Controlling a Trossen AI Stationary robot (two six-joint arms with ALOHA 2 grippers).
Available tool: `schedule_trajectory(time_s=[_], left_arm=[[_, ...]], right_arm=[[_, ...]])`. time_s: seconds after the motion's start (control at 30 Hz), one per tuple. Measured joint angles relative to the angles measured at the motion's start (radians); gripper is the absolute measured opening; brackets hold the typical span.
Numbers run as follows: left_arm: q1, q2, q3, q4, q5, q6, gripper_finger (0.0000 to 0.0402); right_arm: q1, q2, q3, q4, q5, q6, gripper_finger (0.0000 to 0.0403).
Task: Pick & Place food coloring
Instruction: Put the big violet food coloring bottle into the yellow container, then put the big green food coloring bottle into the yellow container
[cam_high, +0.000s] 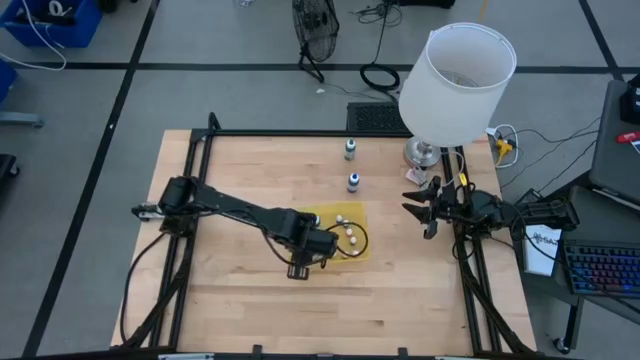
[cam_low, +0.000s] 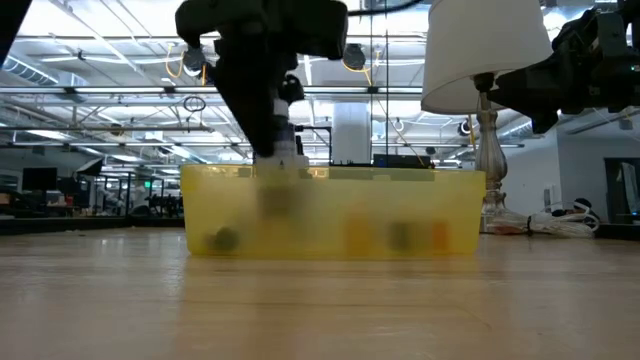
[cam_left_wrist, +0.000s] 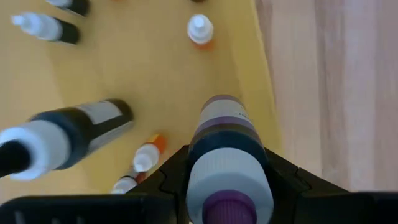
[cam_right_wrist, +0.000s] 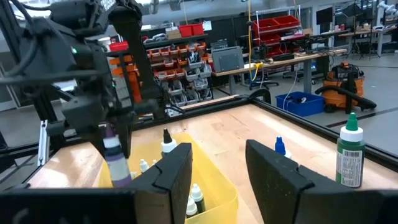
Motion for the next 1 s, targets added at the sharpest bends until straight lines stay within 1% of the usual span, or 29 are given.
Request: schedule_trajectory(time_s=[0.17,0.43,0.47,0.5,0.67,0.8,0.9,1.0], left_arm=[[0.019,0.043,0.000,0.006,0.048,0.005,0.0134],[0.022,0.068,0.000,0.008,0.050,-0.005,0.0134],[0.021,0.068,0.000,0.008,0.050,-0.010,0.0145],[0.021,0.069,0.000,0.008,0.050,-0.012,0.0164],[0.022,0.061,0.000,0.014,0.050,-0.028,0.0288],[0.025,0.040,0.009,0.004,0.048,-0.035,0.0358],[0.029,-0.011,0.017,0.008,0.050,-0.012,0.0390],[0.029,-0.088,0.017,0.051,0.049,0.035,0.0390]], right_arm=[[0.000,0.000,0.000,0.000,0.000,0.000,0.0141],[0.000,0.000,0.000,0.000,0.000,0.000,0.0141],[0.000,0.000,0.000,0.000,0.000,0.000,0.0141],[0.000,0.000,0.000,0.000,0.000,0.000,0.0141],[0.000,0.000,0.000,0.000,0.000,0.000,0.0141],[0.000,0.000,0.000,0.000,0.000,0.000,0.0141],[0.000,0.000,0.000,0.000,0.000,0.000,0.0141],[0.000,0.000,0.000,0.001,0.000,0.000,0.0141]])
